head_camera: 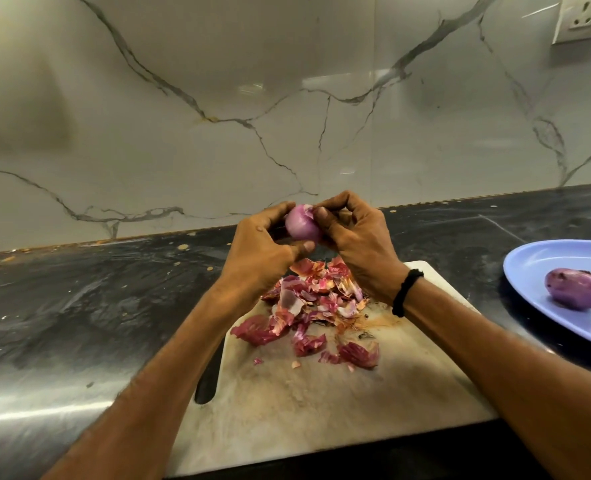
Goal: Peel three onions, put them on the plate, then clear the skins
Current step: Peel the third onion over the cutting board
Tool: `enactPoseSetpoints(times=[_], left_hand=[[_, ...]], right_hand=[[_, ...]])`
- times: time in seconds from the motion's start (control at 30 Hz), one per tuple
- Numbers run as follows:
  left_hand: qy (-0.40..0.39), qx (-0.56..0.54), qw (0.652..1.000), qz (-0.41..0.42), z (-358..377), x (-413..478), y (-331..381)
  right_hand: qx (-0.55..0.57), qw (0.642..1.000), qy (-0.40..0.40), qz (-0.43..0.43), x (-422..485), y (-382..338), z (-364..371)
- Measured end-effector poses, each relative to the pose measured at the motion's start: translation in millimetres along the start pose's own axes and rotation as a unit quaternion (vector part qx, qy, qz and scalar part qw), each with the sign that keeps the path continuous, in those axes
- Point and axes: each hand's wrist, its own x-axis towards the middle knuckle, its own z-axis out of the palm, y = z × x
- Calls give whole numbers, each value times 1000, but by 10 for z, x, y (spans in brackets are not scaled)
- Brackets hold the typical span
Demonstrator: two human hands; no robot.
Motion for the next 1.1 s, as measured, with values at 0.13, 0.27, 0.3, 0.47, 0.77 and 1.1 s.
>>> enactPoseSetpoints(times=[0.13,0.27,0.3,0.47,0.77,1.1], left_hand=[[29,120,991,59,22,-20,-8],[41,149,984,89,-20,21,-13],[36,148,984,93,-32,31,-6],[-17,82,995,57,-48,20,26],[-62,-158,981,-88,11,-25,102],[-26,-322,916,-235,24,-58,179]], right_hand=[[-36,999,-6,0,-34,5,45],[-118,993,-2,-5,-35,12,29],[-131,991,-3,-1,-35,8,17],[-136,991,-12,15,-45,-30,4],[-260,964,16,-45,-76,-52,57],[-280,959,20,-33,-114,-88,98]])
